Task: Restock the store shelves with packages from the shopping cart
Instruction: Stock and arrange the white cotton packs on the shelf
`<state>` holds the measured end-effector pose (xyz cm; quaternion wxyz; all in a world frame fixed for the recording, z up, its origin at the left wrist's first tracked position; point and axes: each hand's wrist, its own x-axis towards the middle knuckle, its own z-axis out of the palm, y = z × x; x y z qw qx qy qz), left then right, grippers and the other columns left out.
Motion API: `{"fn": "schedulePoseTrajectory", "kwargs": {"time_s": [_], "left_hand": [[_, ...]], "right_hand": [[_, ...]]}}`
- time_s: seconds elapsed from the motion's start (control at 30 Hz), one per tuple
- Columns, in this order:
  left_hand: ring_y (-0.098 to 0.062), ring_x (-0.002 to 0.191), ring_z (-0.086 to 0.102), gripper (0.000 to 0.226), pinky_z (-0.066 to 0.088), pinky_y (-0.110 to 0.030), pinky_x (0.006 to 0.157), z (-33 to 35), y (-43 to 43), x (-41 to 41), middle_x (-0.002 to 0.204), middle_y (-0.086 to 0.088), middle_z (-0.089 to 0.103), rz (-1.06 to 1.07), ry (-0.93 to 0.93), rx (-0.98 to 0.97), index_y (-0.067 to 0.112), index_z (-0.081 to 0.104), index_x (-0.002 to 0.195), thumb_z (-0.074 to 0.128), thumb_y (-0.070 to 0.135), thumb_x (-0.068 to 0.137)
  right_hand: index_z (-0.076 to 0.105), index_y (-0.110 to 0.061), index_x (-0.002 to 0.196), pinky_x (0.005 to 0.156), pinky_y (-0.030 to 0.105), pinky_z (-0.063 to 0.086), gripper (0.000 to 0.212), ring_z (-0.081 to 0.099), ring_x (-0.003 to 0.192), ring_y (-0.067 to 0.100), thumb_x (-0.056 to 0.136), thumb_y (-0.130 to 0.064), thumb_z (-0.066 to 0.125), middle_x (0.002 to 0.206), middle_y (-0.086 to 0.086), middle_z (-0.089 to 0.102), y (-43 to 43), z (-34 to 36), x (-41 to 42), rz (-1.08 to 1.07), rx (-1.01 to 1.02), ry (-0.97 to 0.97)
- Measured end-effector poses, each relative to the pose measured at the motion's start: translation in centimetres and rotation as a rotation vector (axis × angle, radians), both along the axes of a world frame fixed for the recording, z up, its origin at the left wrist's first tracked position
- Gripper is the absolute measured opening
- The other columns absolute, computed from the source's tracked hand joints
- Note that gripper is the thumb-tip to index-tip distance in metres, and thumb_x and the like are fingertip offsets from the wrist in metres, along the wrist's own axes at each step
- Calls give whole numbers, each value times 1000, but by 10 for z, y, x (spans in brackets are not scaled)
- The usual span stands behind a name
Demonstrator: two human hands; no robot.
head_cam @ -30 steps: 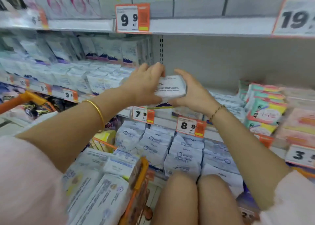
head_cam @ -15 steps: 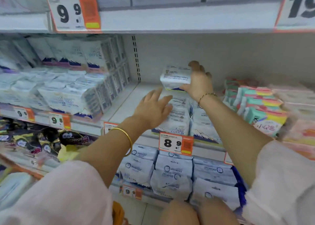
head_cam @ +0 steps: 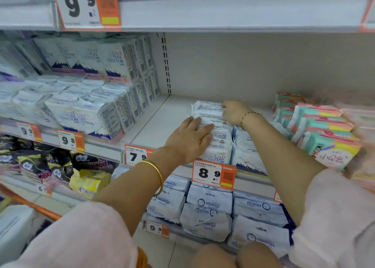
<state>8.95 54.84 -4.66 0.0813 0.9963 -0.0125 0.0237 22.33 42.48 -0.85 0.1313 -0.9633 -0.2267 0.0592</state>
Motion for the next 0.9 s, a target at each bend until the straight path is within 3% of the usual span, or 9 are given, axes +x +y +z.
{"fn": "schedulePoseTrajectory", "kwargs": {"time_s": [0.07, 0.17, 0.3, 0.47, 0.67, 0.73, 0.83, 0.9], "left_hand": [[-27, 146, 2, 63, 6, -41, 120, 5, -2, -2, 157, -8, 14, -5, 21, 20, 31, 15, 148, 4, 55, 92], [-25, 146, 0, 51, 3, -37, 119, 27, -10, -18, 158, -7, 10, 88, 64, -58, 30, 18, 148, 16, 45, 100], [-30, 142, 15, 53, 12, -42, 117, 60, 9, -50, 153, -10, 24, 226, 122, -63, 20, 29, 145, 17, 43, 99], [-34, 136, 29, 51, 26, -42, 110, 95, 71, -131, 151, -15, 28, 522, 225, 20, 14, 27, 145, 30, 37, 100], [-33, 110, 52, 47, 43, -41, 98, 100, 161, -250, 131, -21, 51, 822, 392, 246, -1, 47, 126, 44, 35, 96], [-35, 117, 49, 47, 39, -41, 99, 97, 176, -281, 133, -21, 50, 899, 452, 328, 1, 49, 127, 38, 36, 99], [-33, 135, 33, 49, 27, -39, 109, 91, 185, -306, 148, -18, 34, 954, 497, 324, 4, 29, 144, 27, 31, 103], [-33, 129, 41, 56, 34, -39, 104, 82, 191, -317, 143, -16, 41, 996, 469, 245, 2, 31, 142, 37, 38, 100]], "right_hand": [[49, -12, 126, 98, 44, 44, 36, 52, 112, 32, 91, -9, 38, 127, 14, 51, -1, 1, -9, -32, -15, -36], [50, -6, 116, 94, 44, 44, 29, 48, 113, 36, 89, -6, 41, 124, 17, 48, 2, 10, -34, -64, -12, -221], [47, -4, 121, 89, 42, 41, 30, 46, 113, 38, 92, -9, 42, 124, 20, 47, 21, 25, -94, 76, 151, -325], [44, -11, 135, 101, 36, 38, 41, 45, 121, 32, 94, -9, 42, 138, 16, 39, 65, 30, -195, 411, 380, -112], [45, -7, 133, 93, 37, 43, 38, 52, 102, 24, 95, -10, 44, 138, 15, 41, 106, 20, -293, 688, 397, 107], [44, -8, 133, 91, 39, 46, 39, 55, 105, 31, 95, -10, 44, 131, 17, 49, 116, 15, -309, 711, 377, 123], [41, -13, 137, 89, 47, 49, 43, 59, 103, 36, 94, -12, 44, 127, 18, 52, 127, 11, -320, 716, 350, 130], [42, -14, 136, 93, 44, 47, 43, 57, 109, 31, 93, -13, 45, 133, 14, 48, 132, 9, -322, 714, 337, 114]]}}
